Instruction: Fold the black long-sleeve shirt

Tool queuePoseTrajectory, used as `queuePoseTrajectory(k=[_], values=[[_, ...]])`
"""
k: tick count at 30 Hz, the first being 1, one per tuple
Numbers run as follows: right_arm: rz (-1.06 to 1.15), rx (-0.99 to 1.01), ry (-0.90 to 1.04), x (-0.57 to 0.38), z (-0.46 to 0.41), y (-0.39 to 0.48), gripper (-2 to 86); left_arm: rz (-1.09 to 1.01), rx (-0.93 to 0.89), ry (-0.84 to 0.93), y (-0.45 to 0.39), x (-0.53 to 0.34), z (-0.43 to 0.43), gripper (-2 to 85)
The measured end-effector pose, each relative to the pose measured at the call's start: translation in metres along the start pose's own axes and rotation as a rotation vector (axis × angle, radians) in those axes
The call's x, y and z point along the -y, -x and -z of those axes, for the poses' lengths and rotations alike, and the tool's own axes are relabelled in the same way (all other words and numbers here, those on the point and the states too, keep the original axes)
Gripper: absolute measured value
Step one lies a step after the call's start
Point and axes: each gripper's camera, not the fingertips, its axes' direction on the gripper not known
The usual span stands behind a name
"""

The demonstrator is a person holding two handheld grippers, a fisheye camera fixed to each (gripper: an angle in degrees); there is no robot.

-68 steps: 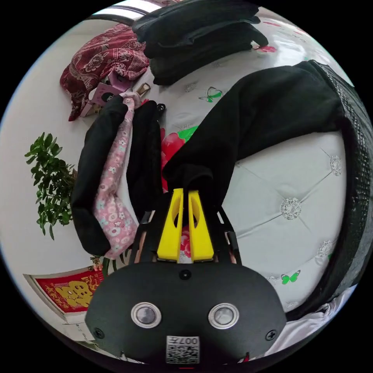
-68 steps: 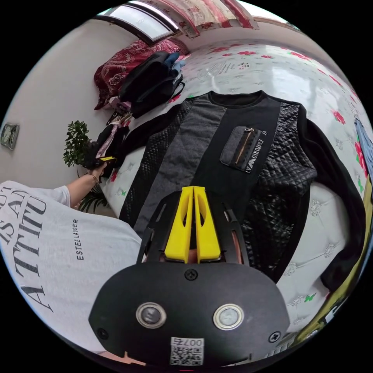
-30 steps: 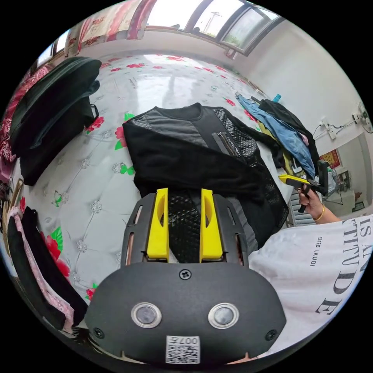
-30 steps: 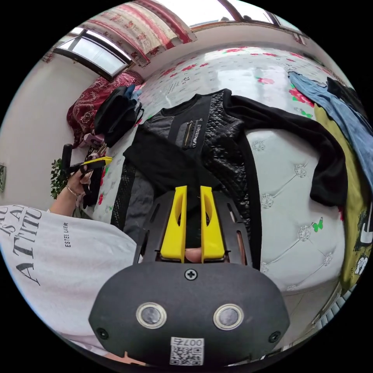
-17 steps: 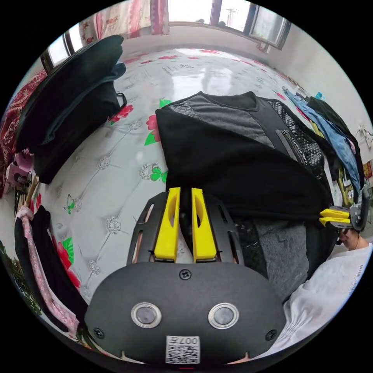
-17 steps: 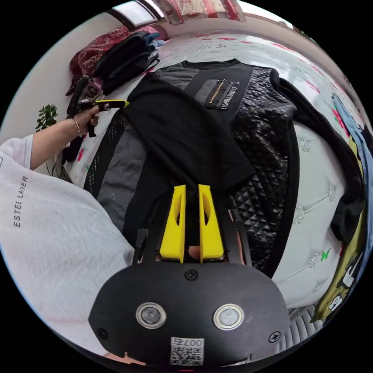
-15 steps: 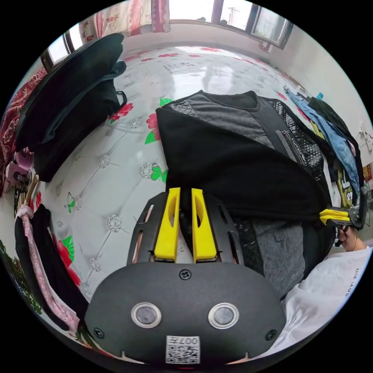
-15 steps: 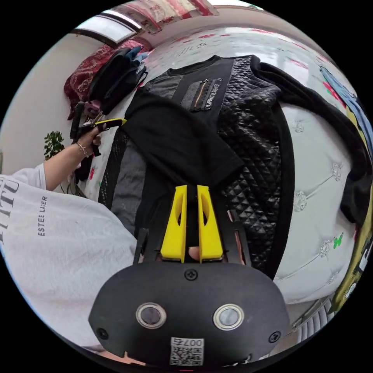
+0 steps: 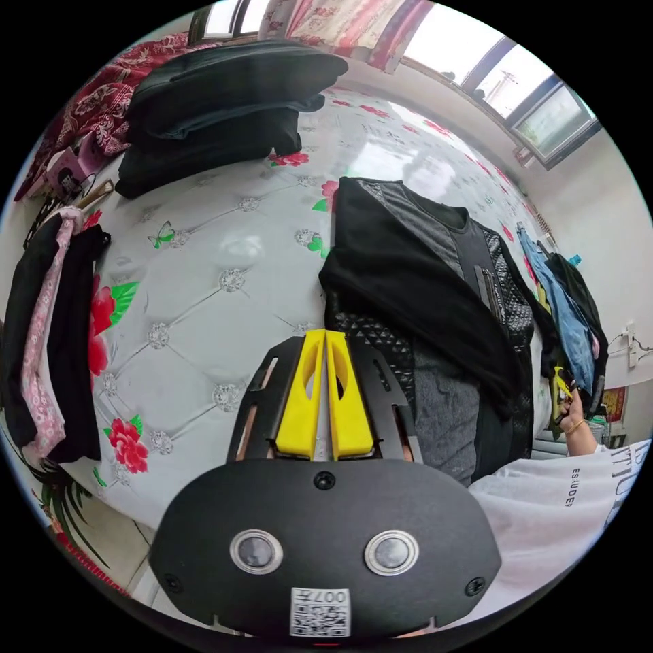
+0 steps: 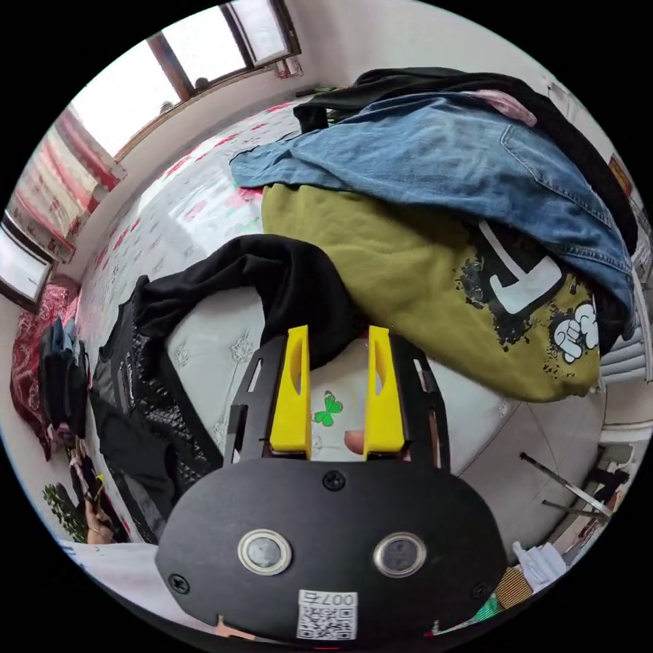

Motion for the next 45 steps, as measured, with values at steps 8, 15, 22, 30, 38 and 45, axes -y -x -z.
queuePoseTrajectory(k=[8, 15, 22, 30, 38, 45], values=[[0.083, 0.405, -0.059, 0.061, 0.087, -0.021, 0.2, -0.05, 0.02, 0.021, -0.028, 0.018, -0.005, -1.0], [-0.44, 0.839, -0.416, 0.109, 0.15, -0.105, 1.1, -0.025, -0.038, 0.038, -0.047, 0.038, -0.02, -1.0], [-0.15, 0.362, -0.349, 0.138, 0.139, -0.074, 6.9, -0.047, -0.017, 0.053, -0.066, 0.041, -0.023, -1.0], [0.508, -0.052, -0.107, 0.117, 0.092, -0.002, 8.2, 0.032, -0.011, 0.093, -0.06, 0.041, -0.033, -1.0], [0.641, -0.215, 0.144, 0.135, 0.029, 0.018, 3.3, -0.012, -0.009, 0.097, -0.077, 0.056, -0.041, -1.0], [0.604, 0.412, -0.031, 0.17, 0.138, 0.023, 0.0, -0.07, -0.008, 0.087, -0.076, 0.057, -0.046, -1.0]])
